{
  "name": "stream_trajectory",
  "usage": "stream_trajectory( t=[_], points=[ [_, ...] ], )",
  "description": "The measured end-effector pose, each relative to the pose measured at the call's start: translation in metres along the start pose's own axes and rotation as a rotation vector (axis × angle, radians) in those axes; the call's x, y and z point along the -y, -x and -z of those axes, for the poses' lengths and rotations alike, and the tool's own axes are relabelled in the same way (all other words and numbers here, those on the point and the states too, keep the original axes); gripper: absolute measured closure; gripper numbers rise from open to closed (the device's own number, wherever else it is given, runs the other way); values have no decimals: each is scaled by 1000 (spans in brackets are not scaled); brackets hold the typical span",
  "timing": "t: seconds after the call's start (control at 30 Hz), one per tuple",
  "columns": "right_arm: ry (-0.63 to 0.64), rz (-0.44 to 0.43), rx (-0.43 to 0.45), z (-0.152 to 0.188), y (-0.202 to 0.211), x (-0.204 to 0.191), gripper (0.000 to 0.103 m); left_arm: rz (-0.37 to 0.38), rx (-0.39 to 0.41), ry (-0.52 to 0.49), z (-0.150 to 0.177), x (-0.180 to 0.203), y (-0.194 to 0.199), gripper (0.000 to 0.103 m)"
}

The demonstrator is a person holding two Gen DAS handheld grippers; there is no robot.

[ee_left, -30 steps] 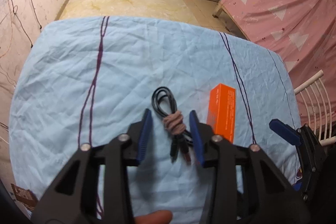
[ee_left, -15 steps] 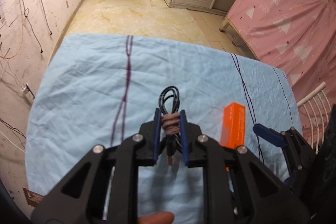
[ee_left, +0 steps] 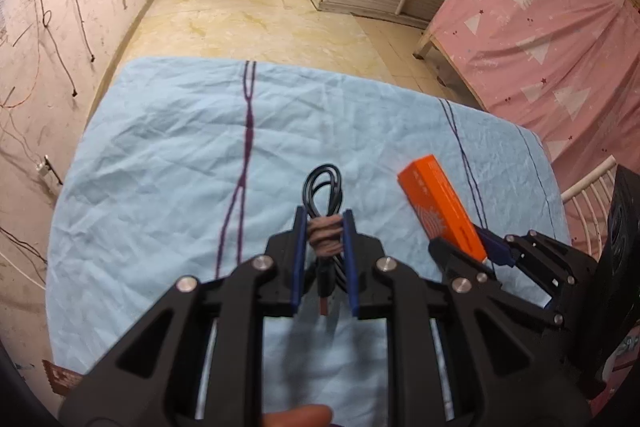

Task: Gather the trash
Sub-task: 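Grasp the black cable with the left tool while the right tool grasps the other orange box, then carry the cable and box to the yellow bin and open both tools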

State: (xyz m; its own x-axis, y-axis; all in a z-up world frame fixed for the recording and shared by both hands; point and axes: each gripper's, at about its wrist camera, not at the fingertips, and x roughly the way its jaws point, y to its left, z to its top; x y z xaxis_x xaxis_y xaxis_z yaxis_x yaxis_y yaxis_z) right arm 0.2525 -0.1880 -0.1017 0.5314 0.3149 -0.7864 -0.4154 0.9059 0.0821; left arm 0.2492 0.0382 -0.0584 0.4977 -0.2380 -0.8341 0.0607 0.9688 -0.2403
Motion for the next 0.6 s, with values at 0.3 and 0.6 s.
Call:
stream_trajectory(
  t=[0.3,0.6],
  points=[
    [-67,-42,116,3,42,26,87,3,21,-44,0,34,11,88],
    [-171,-16,240,31,101,88,87,22,52,-146,3,104,23,88]
  ],
)
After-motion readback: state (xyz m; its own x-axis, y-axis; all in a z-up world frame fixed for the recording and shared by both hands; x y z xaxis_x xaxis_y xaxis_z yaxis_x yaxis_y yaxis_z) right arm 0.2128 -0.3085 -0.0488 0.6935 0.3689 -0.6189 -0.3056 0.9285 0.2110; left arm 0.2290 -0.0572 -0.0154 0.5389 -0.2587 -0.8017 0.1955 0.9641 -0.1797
